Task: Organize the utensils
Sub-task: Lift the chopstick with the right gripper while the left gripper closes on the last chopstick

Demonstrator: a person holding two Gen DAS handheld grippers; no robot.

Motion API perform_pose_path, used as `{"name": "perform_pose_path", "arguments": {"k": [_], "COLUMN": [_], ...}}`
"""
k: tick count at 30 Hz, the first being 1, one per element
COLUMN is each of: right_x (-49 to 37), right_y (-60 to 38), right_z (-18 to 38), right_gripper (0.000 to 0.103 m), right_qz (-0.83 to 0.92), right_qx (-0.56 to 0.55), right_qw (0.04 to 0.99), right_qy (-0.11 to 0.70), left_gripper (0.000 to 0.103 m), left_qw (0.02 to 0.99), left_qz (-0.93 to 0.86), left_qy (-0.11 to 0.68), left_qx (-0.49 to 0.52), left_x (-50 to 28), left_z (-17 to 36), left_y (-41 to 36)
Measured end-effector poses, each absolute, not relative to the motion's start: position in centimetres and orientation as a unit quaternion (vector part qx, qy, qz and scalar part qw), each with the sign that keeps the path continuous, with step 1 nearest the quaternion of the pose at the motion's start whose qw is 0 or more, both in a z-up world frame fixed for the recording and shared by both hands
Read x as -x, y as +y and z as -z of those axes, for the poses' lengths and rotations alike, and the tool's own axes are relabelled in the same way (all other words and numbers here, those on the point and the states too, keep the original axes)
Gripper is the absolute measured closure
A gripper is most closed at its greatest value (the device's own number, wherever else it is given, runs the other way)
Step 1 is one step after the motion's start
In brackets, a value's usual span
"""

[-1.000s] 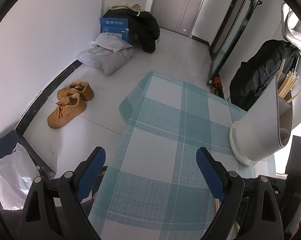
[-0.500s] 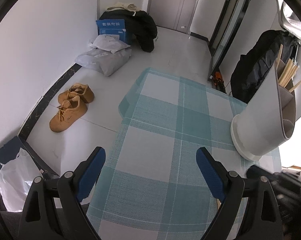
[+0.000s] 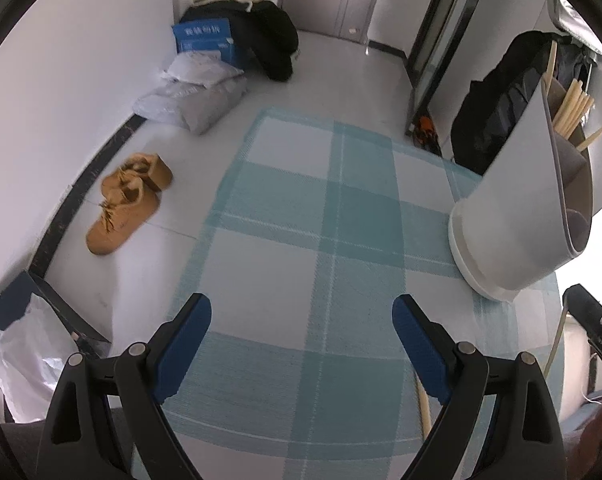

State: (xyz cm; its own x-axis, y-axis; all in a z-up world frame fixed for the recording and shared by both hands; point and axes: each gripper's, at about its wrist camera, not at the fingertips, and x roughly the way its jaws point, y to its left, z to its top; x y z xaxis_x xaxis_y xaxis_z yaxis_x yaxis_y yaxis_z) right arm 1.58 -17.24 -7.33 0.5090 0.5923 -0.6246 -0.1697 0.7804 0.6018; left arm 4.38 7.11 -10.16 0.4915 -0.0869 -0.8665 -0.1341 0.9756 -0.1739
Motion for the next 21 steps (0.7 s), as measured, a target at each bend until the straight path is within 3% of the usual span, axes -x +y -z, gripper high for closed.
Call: {"name": "perform_pose_path", "arguments": {"k": [9,16,21], "right_x": [-0.9,-0.5,-0.2], "right_y": [-21.6,-24.8,-26.0], "right_z": [7.1,7.1,7.1], "right_gripper": [0.097,0.097,0.097], "right_qz": [-0.198,-0.166,-0.157], "right_qx": [-0.305,-0.350,-0.365], "right_qw": [0.838,0.842,0.843], "right_qy": [0.407,0.375,0.362], "left_gripper": [0.014,0.015,0.028], "left_qw": [0.838,0.822,0.824], "left_qz": [0.052,0.006,-0.036], "left_qy": [0.541,0.568,0.566], "left_qx": [0.056,0.044,0.027], "left_x": [-5.2,-6.0,-5.9], "left_z": [10.8,12.0,12.2], "left_y": [2.2,1.3,0.7]}}
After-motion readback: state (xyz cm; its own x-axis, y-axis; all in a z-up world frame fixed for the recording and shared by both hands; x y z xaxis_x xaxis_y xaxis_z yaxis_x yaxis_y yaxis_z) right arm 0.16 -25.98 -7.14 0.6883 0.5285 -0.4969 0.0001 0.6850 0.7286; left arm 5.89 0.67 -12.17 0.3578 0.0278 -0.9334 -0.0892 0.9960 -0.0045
